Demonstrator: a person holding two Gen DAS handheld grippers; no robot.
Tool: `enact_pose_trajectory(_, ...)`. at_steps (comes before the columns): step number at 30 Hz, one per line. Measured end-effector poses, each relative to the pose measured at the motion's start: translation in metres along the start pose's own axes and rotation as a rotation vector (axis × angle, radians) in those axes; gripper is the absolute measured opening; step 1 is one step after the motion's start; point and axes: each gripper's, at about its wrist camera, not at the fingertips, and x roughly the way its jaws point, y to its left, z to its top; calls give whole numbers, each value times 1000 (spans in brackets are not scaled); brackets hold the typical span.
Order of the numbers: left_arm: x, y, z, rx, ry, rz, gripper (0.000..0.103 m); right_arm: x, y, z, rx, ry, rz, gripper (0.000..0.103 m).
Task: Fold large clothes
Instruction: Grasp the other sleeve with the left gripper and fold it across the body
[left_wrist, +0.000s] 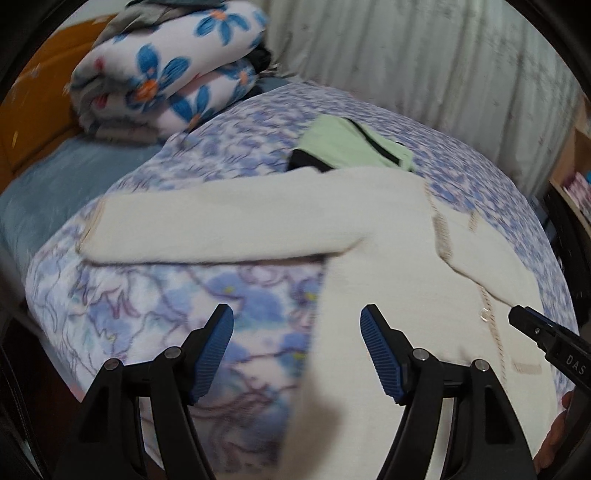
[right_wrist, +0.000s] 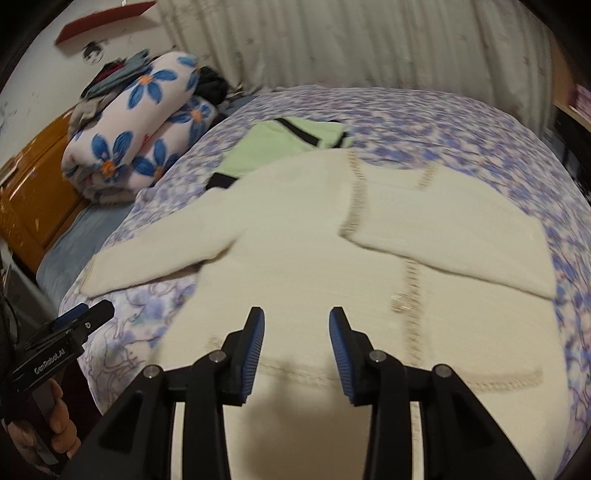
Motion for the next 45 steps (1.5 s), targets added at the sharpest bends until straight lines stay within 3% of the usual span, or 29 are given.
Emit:
enact_pose_trajectory(7, 36, 74, 2, -157, 59, -12, 70, 34, 48, 13, -59, 26, 43, 36)
enact_pose_trajectory(19, 86, 147, 10, -315, 70, -20, 70, 92, 111, 30, -137, 53, 75, 36)
enact_pose_trajectory(33, 133, 194, 29, -438, 42, -79, 70, 160, 144, 41, -150, 97, 81, 36)
enact_pose_trajectory(39, 150, 213, 39, -501, 15, -100, 70, 170, 150, 45, -159, 98, 95, 36)
enact_pose_trajectory(42, 154, 211, 43, -490, 2, -77, 69, 171, 149, 44, -157, 99, 102, 36)
enact_pose_trajectory(45, 154, 208, 45, -481, -14, -7, 53, 171, 146, 43, -145, 109, 101, 36)
